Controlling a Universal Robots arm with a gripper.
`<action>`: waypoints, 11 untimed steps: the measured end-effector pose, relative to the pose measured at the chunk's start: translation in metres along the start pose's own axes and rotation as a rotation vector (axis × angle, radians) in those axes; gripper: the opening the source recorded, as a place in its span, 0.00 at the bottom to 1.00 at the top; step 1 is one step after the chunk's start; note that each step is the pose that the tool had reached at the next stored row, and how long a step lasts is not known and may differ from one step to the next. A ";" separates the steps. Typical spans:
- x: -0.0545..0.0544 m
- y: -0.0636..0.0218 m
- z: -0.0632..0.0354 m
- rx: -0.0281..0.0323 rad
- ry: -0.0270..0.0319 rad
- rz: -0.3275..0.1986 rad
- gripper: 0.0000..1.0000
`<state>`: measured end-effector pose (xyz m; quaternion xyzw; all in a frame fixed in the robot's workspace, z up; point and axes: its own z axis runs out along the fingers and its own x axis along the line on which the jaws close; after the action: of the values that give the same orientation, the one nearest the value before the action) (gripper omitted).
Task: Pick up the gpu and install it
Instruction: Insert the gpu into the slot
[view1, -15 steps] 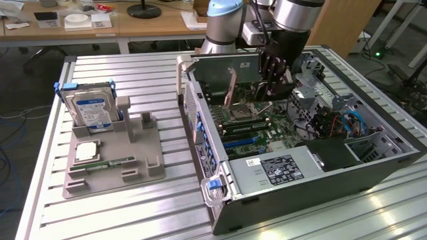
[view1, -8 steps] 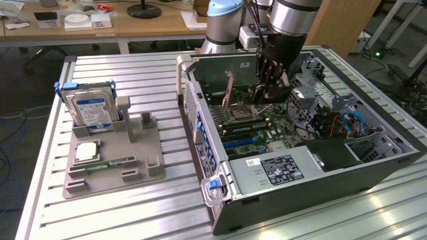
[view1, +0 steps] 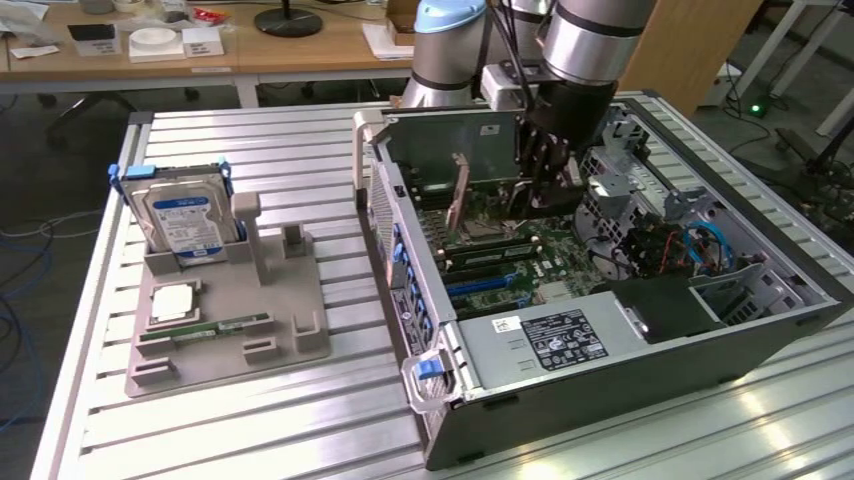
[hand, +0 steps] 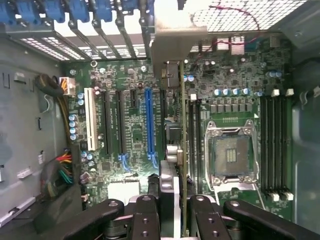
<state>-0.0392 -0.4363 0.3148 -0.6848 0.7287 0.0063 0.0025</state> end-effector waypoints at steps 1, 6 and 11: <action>0.000 0.0001 0.0017 -0.0001 0.0001 -0.002 0.28; 0.000 0.0016 0.0094 -0.0004 -0.0010 -0.031 0.28; 0.001 0.0038 0.0169 0.0009 -0.0011 -0.047 0.28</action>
<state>-0.0431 -0.4365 0.2980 -0.7017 0.7125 0.0062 0.0034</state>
